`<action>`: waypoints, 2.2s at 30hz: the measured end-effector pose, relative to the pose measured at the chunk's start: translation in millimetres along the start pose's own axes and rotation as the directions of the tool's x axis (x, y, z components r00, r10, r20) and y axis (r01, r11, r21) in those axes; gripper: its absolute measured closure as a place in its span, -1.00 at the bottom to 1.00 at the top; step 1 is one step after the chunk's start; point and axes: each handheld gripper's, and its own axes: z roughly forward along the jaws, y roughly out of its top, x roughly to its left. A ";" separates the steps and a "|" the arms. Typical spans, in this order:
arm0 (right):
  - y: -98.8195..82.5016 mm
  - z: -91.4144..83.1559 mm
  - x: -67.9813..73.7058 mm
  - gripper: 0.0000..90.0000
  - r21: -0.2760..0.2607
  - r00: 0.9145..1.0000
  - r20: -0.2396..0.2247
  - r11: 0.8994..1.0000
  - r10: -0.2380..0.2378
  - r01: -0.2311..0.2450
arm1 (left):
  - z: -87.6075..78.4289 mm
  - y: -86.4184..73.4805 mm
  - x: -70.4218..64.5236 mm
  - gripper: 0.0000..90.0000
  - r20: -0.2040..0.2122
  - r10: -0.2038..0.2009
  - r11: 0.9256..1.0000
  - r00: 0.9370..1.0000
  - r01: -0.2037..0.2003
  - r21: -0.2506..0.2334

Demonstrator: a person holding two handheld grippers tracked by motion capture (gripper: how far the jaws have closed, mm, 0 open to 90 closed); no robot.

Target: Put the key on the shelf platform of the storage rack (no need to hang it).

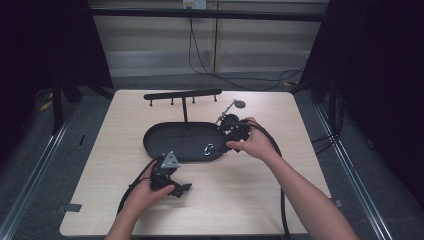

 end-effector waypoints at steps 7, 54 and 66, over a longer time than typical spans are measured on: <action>-6.8 -5.2 6.3 -0.30 0.008 1.000 -0.011 1.000 -0.021 0.021 | 0.0 0.0 0.0 -1.00 0.001 0.000 1.000 1.000 0.000 0.000; -69.0 -8.6 13.5 -0.35 0.029 1.000 -0.005 0.999 -0.024 0.024 | 0.1 0.0 -0.2 -1.00 -0.002 -0.001 1.000 1.000 0.001 -0.001; -84.4 -5.9 11.1 -0.36 0.040 1.000 0.000 0.999 -0.012 0.012 | 0.1 -0.1 -0.1 -1.00 -0.002 0.000 1.000 1.000 0.000 -0.001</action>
